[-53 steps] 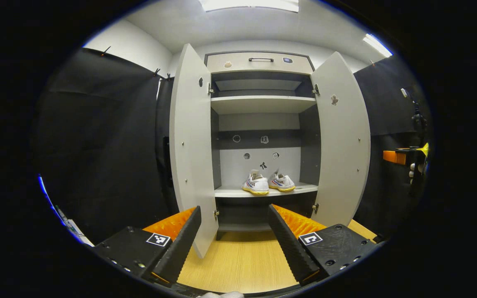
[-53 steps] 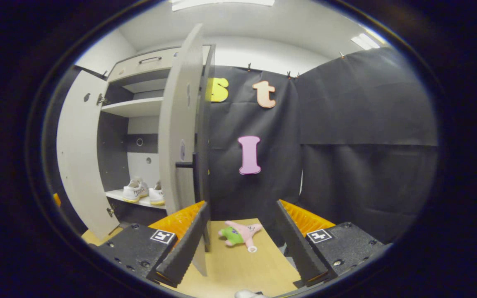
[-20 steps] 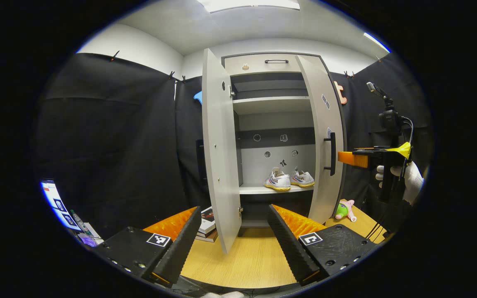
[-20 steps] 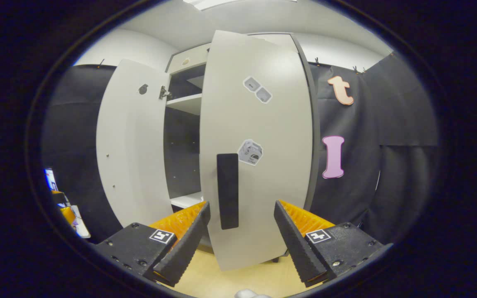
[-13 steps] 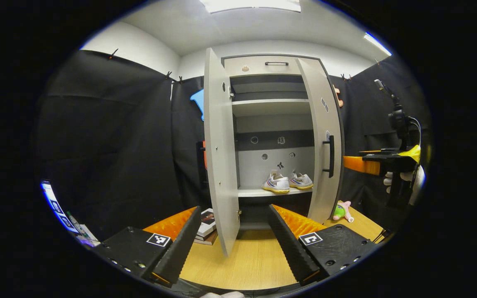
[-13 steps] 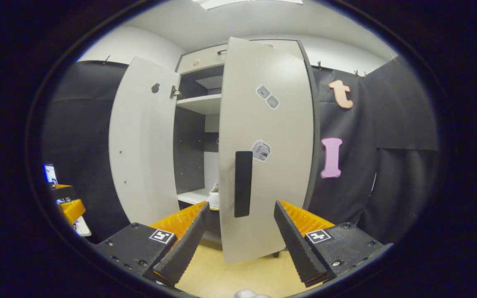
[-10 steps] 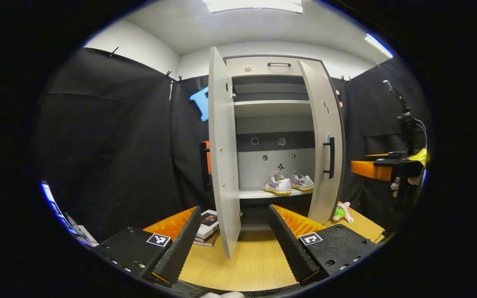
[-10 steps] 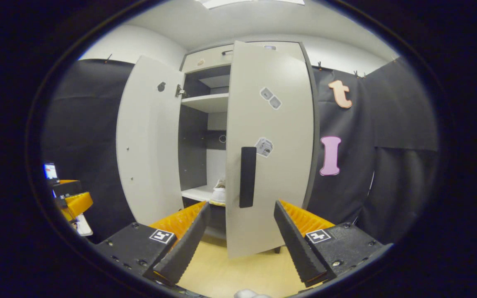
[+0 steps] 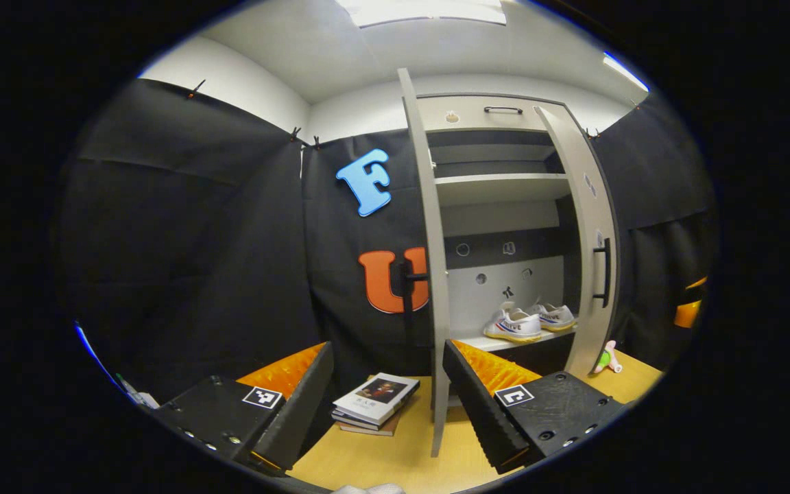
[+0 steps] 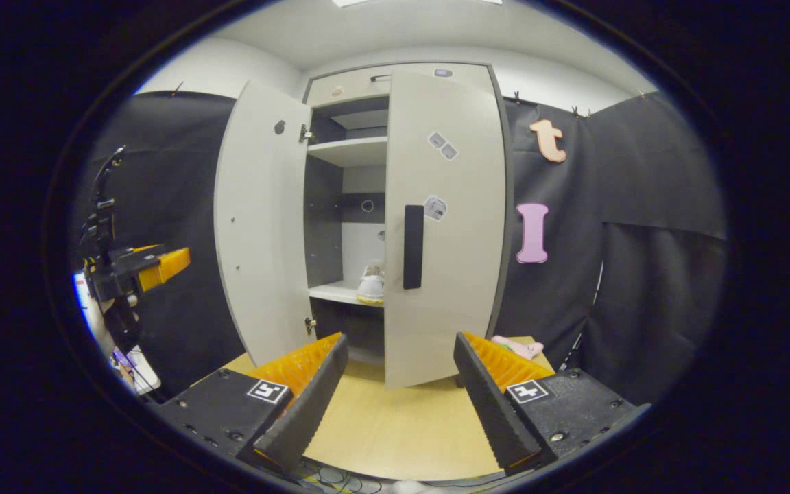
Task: Grab one shoe with the right hand and put it into the shoe cabinet, grab the other shoe with the left hand and put it into the shoe cabinet; then close the right door with the right hand and the left door with the left hand.
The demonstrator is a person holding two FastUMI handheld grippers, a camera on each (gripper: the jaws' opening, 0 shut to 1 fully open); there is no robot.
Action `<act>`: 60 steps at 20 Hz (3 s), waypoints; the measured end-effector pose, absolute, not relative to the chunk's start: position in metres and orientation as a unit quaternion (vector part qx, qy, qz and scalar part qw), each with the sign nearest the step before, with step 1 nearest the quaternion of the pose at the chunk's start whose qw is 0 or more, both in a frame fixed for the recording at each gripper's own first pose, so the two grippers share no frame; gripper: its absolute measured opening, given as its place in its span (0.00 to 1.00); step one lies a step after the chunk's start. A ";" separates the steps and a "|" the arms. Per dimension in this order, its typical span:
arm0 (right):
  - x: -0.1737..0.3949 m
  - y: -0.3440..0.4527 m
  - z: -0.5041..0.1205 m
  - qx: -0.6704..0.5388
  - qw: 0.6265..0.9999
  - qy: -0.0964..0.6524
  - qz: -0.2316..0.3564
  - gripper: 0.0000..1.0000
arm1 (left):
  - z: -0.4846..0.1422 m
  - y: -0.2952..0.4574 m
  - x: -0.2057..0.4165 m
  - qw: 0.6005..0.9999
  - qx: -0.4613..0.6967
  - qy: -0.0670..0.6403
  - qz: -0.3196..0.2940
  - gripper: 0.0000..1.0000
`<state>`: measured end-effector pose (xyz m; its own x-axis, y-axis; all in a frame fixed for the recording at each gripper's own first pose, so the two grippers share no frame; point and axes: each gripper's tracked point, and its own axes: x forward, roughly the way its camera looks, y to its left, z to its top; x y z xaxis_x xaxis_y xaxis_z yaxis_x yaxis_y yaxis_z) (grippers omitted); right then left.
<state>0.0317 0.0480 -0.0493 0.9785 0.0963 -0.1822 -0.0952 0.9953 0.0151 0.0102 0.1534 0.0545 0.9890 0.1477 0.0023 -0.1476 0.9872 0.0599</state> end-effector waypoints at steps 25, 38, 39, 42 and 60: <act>-0.001 0.001 -0.060 0.011 0.993 0.114 0.022 1.00 | 0.048 0.124 0.079 0.997 0.038 0.006 0.068 0.89; -0.017 -0.038 -0.053 0.009 0.994 0.106 0.005 0.99 | 0.054 -0.006 0.091 1.000 0.007 0.011 -0.027 1.00; -0.017 -0.038 -0.052 0.008 0.994 0.105 0.006 0.99 | 0.055 -0.007 0.084 0.999 0.012 0.008 -0.029 0.96; -0.021 -0.038 -0.053 0.008 0.994 0.107 0.008 1.00 | 0.052 -0.010 0.067 0.999 0.014 0.012 -0.030 1.00; -0.023 0.027 -0.023 0.039 0.998 0.049 0.028 1.00 | 0.045 0.014 -0.077 0.998 -0.015 0.037 -0.046 0.96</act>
